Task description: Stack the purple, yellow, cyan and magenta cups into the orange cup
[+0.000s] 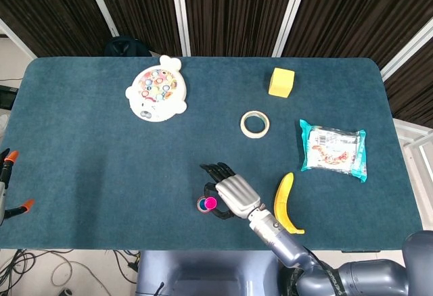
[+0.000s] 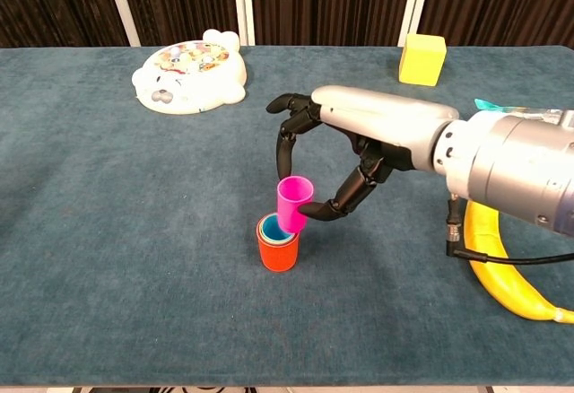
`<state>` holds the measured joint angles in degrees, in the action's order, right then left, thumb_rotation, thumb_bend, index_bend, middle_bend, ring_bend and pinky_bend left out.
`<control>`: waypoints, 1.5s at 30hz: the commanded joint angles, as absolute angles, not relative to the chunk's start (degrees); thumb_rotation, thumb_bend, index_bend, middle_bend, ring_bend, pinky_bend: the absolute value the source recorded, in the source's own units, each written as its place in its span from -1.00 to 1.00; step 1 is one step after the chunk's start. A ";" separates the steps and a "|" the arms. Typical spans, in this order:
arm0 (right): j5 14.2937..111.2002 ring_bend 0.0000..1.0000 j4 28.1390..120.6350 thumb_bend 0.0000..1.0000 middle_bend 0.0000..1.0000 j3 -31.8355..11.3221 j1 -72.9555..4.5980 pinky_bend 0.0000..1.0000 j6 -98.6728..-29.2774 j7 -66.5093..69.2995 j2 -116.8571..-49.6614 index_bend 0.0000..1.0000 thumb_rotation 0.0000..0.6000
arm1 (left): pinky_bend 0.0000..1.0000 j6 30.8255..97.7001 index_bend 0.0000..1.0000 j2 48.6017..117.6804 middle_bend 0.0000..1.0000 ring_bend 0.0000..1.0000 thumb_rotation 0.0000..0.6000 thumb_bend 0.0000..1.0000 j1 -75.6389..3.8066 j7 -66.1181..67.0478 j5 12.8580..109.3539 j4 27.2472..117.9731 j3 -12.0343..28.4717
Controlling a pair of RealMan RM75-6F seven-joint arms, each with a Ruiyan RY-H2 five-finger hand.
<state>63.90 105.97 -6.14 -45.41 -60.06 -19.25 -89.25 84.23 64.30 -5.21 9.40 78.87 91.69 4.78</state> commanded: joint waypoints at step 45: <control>60.43 -0.93 103.02 -0.25 -1.00 -7.69 -46.01 -0.92 -55.50 -19.87 -90.30 -0.75 1.00 | -0.90 84.51 -1.00 63.93 -1.00 -1.00 1.00 -1.00 -5.08 8.72 78.60 91.67 5.12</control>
